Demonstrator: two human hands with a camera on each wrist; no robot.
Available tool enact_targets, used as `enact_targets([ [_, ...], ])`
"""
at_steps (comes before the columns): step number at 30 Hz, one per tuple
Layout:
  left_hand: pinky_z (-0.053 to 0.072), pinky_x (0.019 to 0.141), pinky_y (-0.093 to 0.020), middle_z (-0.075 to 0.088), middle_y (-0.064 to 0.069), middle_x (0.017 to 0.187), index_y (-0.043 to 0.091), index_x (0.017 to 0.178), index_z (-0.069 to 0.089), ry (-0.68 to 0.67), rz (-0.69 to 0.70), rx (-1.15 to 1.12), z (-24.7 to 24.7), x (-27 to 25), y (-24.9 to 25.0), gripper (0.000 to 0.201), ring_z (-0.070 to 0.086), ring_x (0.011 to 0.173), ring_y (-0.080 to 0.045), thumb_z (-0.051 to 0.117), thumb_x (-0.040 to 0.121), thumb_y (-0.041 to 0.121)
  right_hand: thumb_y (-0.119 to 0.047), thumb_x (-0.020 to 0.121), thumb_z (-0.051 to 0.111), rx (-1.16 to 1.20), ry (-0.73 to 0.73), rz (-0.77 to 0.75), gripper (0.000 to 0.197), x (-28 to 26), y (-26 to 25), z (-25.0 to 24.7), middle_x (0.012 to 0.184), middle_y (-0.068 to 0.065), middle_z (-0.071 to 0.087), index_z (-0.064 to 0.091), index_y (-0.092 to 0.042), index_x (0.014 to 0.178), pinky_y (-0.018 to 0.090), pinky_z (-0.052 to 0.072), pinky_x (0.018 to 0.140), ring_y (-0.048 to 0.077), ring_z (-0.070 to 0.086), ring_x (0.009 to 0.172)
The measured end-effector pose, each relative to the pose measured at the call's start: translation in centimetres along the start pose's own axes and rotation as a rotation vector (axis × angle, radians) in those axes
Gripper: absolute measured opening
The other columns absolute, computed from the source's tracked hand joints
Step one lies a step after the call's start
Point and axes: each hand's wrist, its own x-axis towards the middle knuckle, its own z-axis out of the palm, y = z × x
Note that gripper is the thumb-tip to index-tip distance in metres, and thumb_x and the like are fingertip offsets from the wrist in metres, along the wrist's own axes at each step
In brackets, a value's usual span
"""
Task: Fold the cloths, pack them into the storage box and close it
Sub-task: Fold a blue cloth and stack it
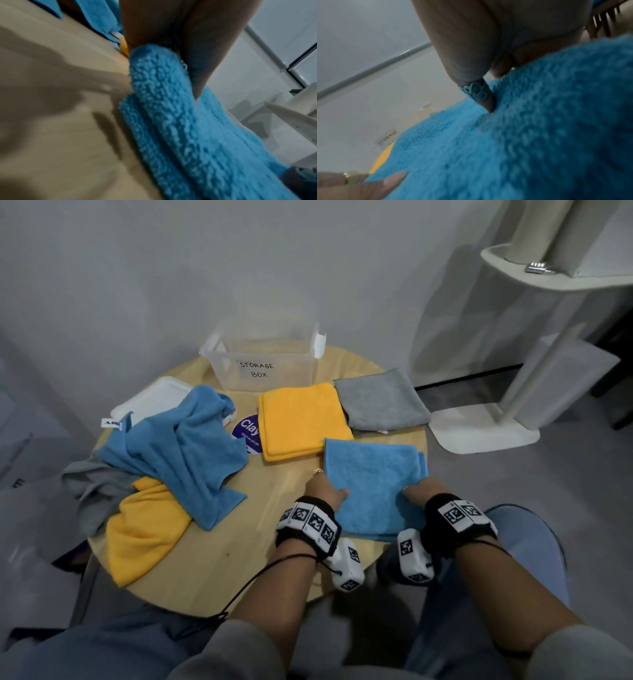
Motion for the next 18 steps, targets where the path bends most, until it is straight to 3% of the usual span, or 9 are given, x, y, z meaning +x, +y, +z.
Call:
enact_targets([
  [4, 0.047, 0.090, -0.034, 0.057, -0.013, 0.124, 0.005, 0.119, 0.052, 0.063, -0.026, 0.058, -3.1, -2.5, -4.0, 0.040, 0.056, 0.112, -0.030, 0.065, 0.087, 0.025, -0.032, 0.092, 0.047, 0.032, -0.053, -0.127, 0.042, -2.7, -0.7, 3.1, 0.130, 0.018, 0.050, 0.052, -0.005, 0.124, 0.033, 0.041, 0.095, 0.033, 0.051, 0.116],
  [6, 0.045, 0.096, -0.039, 0.048, -0.016, 0.127, 0.006, 0.121, 0.051, 0.149, -0.032, 0.162, -4.2, -3.3, -5.3, 0.041, 0.053, 0.112, -0.034, 0.058, 0.091, 0.033, -0.043, 0.092, 0.044, 0.006, 0.029, -0.166, 0.046, -3.6, -1.4, 4.0, 0.130, 0.017, 0.044, 0.056, -0.010, 0.122, 0.037, 0.039, 0.100, 0.033, 0.049, 0.115],
  [8, 0.042, 0.097, -0.039, 0.046, -0.016, 0.127, 0.006, 0.120, 0.053, 0.206, 0.025, 0.186, -4.8, -3.8, -5.5, 0.036, 0.053, 0.110, -0.034, 0.054, 0.093, 0.029, -0.047, 0.092, 0.044, 0.025, 0.140, -0.195, 0.048, -4.2, -2.0, 4.1, 0.127, 0.017, 0.042, 0.061, -0.010, 0.116, 0.038, 0.037, 0.101, 0.033, 0.047, 0.114],
  [14, 0.043, 0.086, -0.036, 0.060, -0.019, 0.116, -0.002, 0.119, 0.050, 0.210, 0.208, 0.022, -4.7, -5.4, -3.3, 0.032, 0.056, 0.108, -0.035, 0.037, 0.101, 0.022, -0.034, 0.091, 0.054, 0.141, 0.348, -0.372, 0.038, -5.3, -1.8, 2.4, 0.116, 0.019, 0.047, 0.066, 0.002, 0.098, 0.035, 0.038, 0.095, 0.033, 0.045, 0.110],
  [16, 0.047, 0.086, -0.038, 0.061, -0.019, 0.113, 0.000, 0.118, 0.048, 0.232, 0.229, -0.043, -4.2, -5.6, -3.1, 0.029, 0.058, 0.105, -0.035, 0.036, 0.101, 0.021, -0.029, 0.093, 0.052, 0.269, 0.329, -0.392, 0.034, -5.6, -1.5, 1.8, 0.108, 0.021, 0.054, 0.062, 0.004, 0.094, 0.035, 0.040, 0.086, 0.034, 0.052, 0.100],
  [18, 0.048, 0.087, -0.040, 0.063, -0.017, 0.112, 0.009, 0.127, 0.040, 0.246, 0.230, -0.107, -3.7, -5.4, -3.6, 0.029, 0.059, 0.103, -0.033, 0.039, 0.099, 0.016, -0.025, 0.094, 0.051, 0.421, 0.230, -0.348, 0.026, -5.5, -1.0, 1.8, 0.103, 0.020, 0.060, 0.053, 0.000, 0.105, 0.036, 0.043, 0.081, 0.033, 0.057, 0.096],
])
